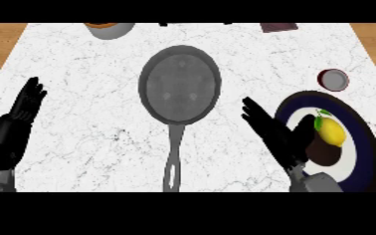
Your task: Pick the lemon from the plate and place it in the pan
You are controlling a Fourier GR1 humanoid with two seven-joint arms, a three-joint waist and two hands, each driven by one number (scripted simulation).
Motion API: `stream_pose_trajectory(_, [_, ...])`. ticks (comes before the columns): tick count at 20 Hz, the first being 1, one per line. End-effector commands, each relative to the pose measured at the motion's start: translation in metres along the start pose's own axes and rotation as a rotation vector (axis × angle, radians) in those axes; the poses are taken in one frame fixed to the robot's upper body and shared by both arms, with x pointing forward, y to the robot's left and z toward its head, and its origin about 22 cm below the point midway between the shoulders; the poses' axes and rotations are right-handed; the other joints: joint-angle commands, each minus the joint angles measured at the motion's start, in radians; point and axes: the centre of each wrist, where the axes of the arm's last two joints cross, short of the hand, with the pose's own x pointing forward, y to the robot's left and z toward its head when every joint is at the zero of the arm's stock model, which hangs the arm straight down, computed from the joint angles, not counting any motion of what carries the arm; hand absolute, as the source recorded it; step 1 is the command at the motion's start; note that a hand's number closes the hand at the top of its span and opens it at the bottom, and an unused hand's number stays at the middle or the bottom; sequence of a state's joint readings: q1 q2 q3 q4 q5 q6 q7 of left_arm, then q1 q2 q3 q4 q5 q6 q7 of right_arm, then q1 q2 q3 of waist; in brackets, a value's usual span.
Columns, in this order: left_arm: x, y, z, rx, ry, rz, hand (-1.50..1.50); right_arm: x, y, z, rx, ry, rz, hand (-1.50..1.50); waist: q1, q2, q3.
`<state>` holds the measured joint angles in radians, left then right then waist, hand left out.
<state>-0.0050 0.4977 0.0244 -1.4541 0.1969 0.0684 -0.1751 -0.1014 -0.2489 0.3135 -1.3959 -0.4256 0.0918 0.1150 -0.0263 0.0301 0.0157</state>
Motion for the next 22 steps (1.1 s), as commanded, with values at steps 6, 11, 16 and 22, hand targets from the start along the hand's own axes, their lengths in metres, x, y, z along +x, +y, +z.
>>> stream_pose_trajectory(6, [-0.020, -0.029, 0.018, -0.025, 0.183, -0.109, 0.00, 0.144, -0.086, 0.018, -0.342, -0.539, 0.401, -1.50, 0.001, -0.035, -0.015])
stream_pose_trajectory(11, [-0.020, -0.033, 0.032, -0.053, 0.252, -0.087, 0.00, 0.108, -0.162, 0.094, -0.922, -0.300, 0.520, -1.50, -0.033, -0.043, -0.015])
stream_pose_trajectory(16, [-0.018, -0.058, 0.038, -0.050, 0.249, -0.088, 0.00, 0.116, -0.179, 0.146, -0.849, -0.060, 0.924, -1.50, -0.007, -0.037, -0.018])
stream_pose_trajectory(22, [-0.001, -0.074, 0.036, -0.070, 0.247, -0.087, 0.00, 0.155, -0.165, 0.165, -0.693, 0.106, 1.074, -1.50, 0.012, -0.035, -0.017])
